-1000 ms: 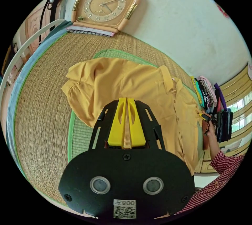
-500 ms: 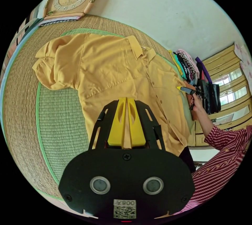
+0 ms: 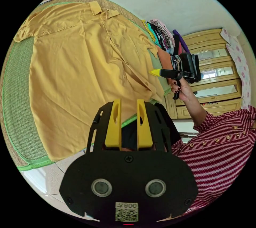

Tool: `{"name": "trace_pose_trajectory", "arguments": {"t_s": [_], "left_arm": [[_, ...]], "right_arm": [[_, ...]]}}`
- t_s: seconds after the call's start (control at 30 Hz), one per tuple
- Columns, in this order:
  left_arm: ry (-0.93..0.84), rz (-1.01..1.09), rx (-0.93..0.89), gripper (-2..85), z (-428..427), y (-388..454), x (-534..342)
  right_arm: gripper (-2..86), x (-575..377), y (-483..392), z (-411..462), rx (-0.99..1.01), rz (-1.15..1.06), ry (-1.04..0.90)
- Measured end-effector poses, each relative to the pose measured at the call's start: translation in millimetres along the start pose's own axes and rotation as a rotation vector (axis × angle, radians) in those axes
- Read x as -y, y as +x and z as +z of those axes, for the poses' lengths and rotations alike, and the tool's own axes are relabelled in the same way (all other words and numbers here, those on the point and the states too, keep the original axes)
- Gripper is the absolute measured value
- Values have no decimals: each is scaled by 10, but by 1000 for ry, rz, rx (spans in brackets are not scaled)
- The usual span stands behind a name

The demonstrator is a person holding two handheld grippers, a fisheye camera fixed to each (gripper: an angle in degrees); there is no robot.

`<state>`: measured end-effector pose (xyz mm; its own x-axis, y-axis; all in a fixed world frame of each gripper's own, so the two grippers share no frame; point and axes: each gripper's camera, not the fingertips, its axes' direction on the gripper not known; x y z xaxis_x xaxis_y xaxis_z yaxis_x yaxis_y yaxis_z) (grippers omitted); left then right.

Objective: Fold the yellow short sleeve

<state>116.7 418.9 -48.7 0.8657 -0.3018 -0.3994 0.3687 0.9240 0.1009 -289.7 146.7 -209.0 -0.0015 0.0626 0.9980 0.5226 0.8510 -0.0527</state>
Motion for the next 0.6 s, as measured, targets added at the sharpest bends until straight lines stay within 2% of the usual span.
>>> {"name": "trace_pose_trajectory", "arguments": {"t_s": [0.2, 0.27, 0.33, 0.47, 0.6], "left_arm": [[-7, 23, 161, 105, 212, -95, -169], [52, -58, 281, 113, 104, -302, -307], [115, -145, 322, 119, -18, -533, -441], [257, -326, 311, 125, -179, -1133, -766], [249, -430, 224, 126, 66, -1600, -904]], "right_arm": [[78, -366, -584, 27, -49, -83, -53], [82, -465, -799, 60, -98, -125, -76], [89, -597, -1047, 128, -176, -166, -103], [92, -838, -1246, 91, -217, -168, -91], [91, -1276, -1161, -247, -287, -52, -21]]}}
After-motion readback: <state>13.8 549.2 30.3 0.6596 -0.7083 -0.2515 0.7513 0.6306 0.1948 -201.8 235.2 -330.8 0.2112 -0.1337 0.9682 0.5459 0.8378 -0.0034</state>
